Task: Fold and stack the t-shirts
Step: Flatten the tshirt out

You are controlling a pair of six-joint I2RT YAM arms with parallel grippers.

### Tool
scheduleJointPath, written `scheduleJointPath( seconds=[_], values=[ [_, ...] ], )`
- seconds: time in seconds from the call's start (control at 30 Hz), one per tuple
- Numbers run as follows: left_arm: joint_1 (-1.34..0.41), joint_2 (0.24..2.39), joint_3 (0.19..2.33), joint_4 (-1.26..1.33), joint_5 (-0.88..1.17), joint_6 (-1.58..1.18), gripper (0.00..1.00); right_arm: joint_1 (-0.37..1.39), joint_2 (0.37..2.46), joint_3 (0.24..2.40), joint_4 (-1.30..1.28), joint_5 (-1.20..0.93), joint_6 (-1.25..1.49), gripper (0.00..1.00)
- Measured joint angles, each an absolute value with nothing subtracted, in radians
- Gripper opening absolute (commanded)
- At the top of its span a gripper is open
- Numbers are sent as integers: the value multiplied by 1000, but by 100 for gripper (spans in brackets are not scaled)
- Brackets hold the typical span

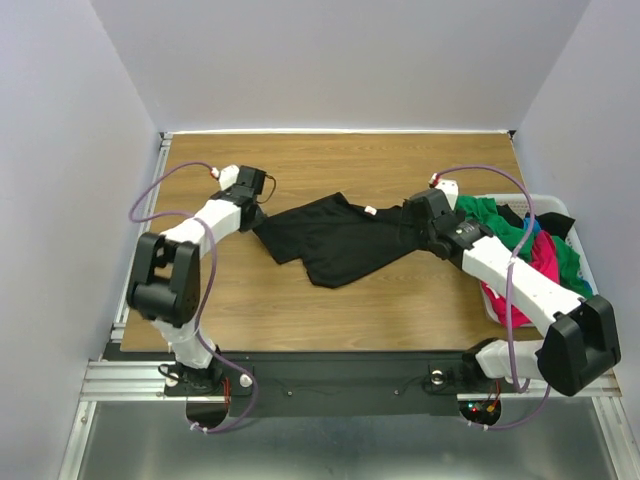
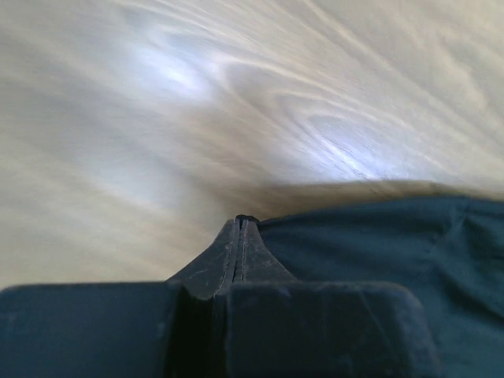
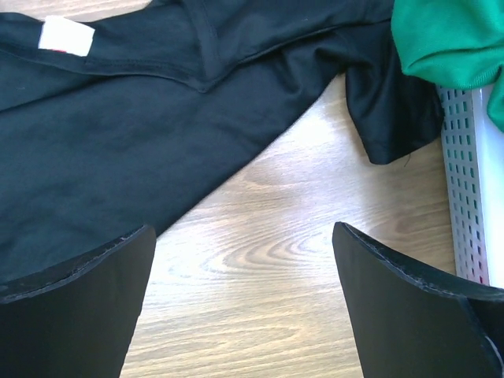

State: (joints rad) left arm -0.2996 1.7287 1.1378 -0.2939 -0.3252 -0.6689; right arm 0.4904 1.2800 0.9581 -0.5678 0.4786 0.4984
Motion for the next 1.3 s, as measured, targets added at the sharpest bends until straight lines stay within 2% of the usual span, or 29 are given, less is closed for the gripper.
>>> scheduleJointPath(
  seconds=[0.13,0.23,0.47,0.57,0.77,1.07,1.13,1.3],
  values=[
    [-257,1551,1083,-322,-398,-691,0,490,1279,958,-568,471,485,99],
    [-226,1465,1054,-324,-423,-696,0,490,1293,959,-559,436,456,92],
    [-218,1399,1028,-347,-427,-688,0,501,1465,1063,-466,165,315,95],
    [-218,1367,1026,-357,-428,-685,0,513,1540,1133,-420,197,309,100],
    [-215,1350,1025,-366,-443,-684,0,480,1568,1100,-397,324,361,100],
    [-187,1350,1025,-380,-453,-681,0,294,1580,995,-412,359,326,100],
    [-179,1350,1026,-381,-453,-677,0,286,1605,995,-406,360,309,98],
    [-168,1350,1032,-381,-453,-669,0,251,1707,1022,-411,327,271,88]
  ],
)
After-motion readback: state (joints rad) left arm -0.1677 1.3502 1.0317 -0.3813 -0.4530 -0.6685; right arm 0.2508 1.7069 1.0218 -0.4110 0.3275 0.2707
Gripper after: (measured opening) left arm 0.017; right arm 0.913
